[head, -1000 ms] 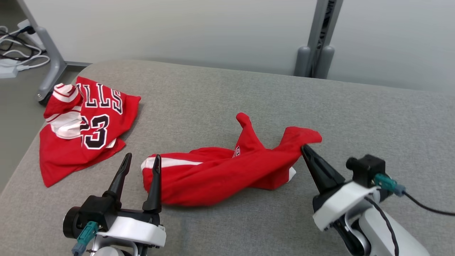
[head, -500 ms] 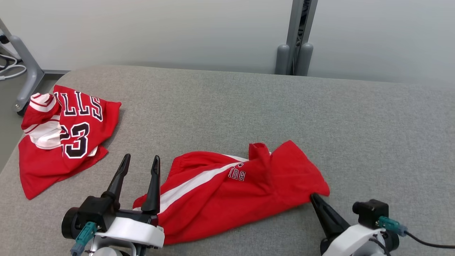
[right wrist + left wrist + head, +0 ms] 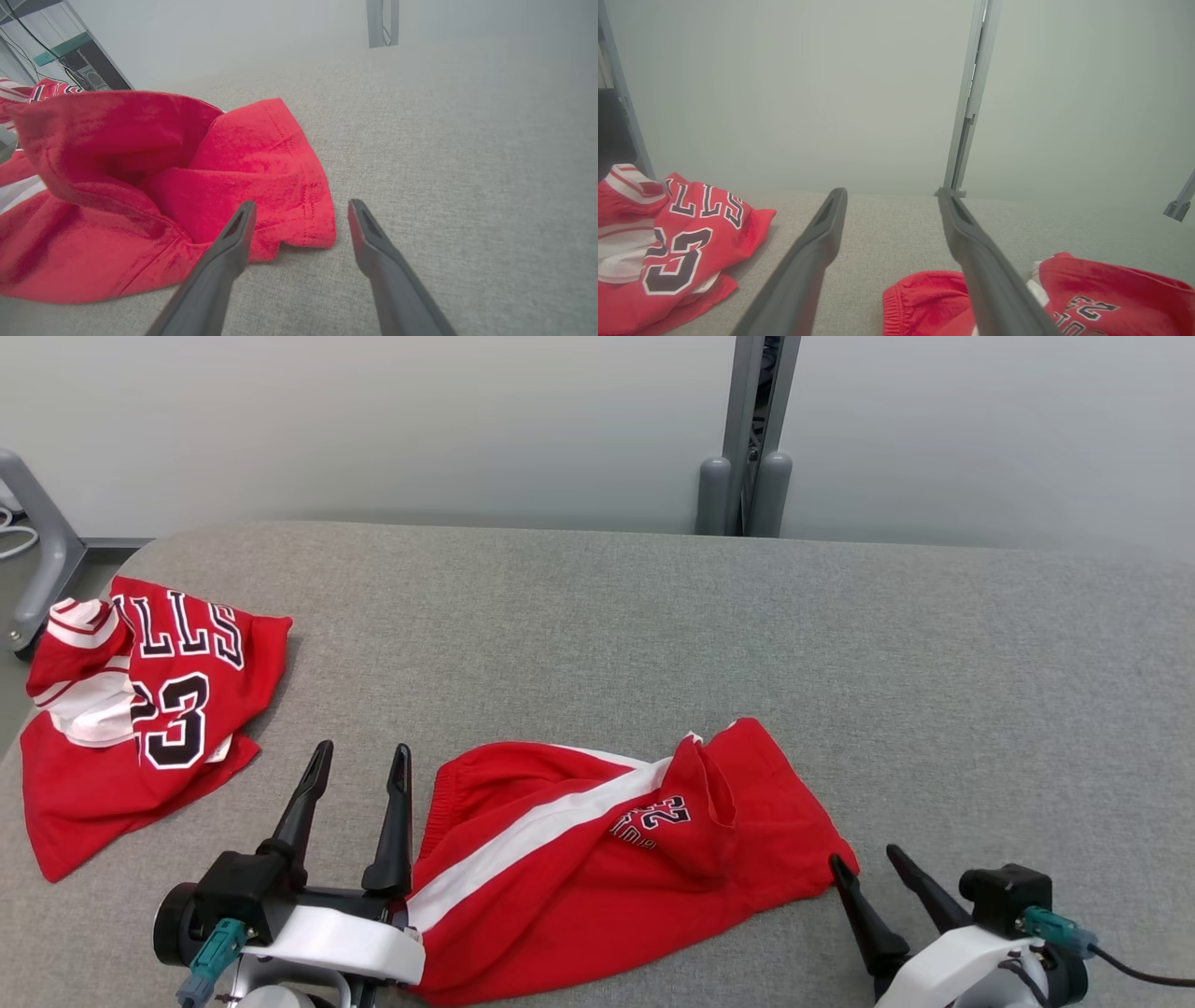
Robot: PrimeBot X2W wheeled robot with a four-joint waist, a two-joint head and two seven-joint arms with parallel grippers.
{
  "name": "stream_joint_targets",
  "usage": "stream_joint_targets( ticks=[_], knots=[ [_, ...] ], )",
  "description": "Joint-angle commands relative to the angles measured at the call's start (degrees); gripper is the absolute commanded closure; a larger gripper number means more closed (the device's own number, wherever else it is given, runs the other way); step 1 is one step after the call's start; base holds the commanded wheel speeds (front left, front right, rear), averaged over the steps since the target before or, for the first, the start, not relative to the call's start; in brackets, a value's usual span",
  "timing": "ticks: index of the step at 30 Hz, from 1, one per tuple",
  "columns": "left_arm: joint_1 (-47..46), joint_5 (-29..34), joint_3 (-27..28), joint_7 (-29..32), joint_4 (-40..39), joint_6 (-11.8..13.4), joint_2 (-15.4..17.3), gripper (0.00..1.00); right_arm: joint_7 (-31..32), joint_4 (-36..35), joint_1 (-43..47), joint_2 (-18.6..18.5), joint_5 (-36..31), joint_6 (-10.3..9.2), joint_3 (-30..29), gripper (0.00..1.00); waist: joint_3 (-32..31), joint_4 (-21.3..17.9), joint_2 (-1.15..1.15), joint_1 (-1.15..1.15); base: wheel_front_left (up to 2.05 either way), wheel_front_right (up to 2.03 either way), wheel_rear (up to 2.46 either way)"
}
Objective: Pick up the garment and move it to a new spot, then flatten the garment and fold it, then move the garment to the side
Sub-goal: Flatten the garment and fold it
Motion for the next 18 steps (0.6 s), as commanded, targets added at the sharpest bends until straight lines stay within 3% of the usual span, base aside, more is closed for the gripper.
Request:
stream_joint_targets(
  ticks=[1, 9, 18],
  knots=[
    [0.4, -0.1, 0.3, -0.2, 0.1, 0.1, 0.2, 0.00, -0.4, -0.5, -0.6, -0.5, -0.6, 0.00, -0.5, 0.00, -0.1, -0.1, 0.00, 0.00, 0.00, 0.00, 0.00],
    [0.8, 0.0, 0.8, -0.2, -0.4, 0.1, 0.2, 0.00, -0.3, -6.1, -0.1, 0.4, -3.4, 0.00, -2.5, 0.00, -0.9, -0.8, 0.00, 0.00, 0.00, 0.00, 0.00],
    [1.3, 1.1, 1.3, -0.2, -0.2, 0.6, 0.2, 0.00, 6.6, -15.4, -1.1, 1.8, 1.0, 0.00, 1.3, 0.00, -1.8, -0.5, 0.00, 0.00, 0.00, 0.00, 0.00]
  ],
)
